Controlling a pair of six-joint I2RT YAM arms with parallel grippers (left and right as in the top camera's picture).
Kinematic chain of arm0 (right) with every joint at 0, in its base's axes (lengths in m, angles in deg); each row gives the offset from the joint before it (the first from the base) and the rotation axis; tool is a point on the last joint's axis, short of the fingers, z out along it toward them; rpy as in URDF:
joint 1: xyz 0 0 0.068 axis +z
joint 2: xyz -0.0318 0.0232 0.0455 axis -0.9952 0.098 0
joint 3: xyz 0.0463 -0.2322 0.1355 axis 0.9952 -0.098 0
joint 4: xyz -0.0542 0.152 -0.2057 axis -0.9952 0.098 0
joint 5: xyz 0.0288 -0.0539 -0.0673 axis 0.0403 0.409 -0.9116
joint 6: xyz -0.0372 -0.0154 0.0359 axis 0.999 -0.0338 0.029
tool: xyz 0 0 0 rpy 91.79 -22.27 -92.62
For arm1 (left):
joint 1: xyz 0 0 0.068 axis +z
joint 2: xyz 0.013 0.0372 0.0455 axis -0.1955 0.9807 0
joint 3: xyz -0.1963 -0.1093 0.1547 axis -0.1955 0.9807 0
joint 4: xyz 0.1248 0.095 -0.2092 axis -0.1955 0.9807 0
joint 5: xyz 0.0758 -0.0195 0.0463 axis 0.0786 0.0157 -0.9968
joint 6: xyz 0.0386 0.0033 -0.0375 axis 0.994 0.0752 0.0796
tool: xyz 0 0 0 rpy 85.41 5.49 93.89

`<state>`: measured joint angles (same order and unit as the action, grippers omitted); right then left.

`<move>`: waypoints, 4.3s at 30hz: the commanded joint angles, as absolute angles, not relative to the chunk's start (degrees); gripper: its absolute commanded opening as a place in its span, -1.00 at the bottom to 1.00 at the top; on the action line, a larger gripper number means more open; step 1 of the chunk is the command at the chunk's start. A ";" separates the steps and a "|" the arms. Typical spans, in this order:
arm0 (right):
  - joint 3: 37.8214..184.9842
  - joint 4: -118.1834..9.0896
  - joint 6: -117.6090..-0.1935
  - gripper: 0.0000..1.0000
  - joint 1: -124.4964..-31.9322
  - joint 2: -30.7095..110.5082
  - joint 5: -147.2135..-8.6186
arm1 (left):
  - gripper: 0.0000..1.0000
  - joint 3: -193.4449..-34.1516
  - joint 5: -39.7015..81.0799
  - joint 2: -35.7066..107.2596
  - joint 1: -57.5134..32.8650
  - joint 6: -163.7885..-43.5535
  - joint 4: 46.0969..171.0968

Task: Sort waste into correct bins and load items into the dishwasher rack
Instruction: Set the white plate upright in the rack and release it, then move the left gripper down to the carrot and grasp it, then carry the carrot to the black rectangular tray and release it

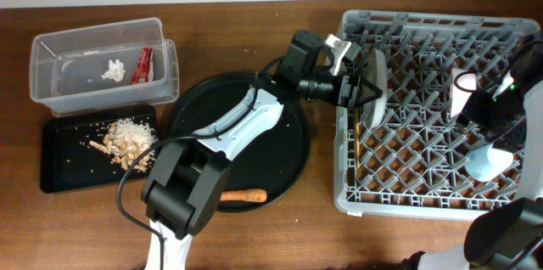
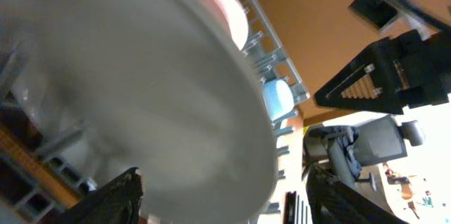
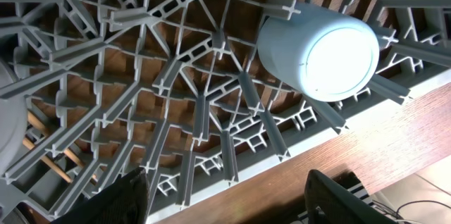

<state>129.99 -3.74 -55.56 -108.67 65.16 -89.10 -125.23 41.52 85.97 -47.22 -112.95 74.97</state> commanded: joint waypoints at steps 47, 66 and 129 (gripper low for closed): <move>130.69 -5.69 -43.71 0.50 -97.52 64.11 -73.10 | 0.98 -102.28 10.00 67.28 -34.72 -146.11 147.25; 130.69 -5.66 -43.71 0.50 -97.52 64.11 -73.10 | 0.36 -92.07 4.32 67.28 -34.85 -147.33 112.56; 130.69 -5.47 -43.71 0.50 -97.52 64.11 -73.97 | -0.49 -92.14 -25.19 61.51 18.16 -132.18 109.94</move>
<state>129.99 -5.49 -44.32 -97.70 65.16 -73.84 -92.20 -24.38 61.12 17.81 -132.82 110.09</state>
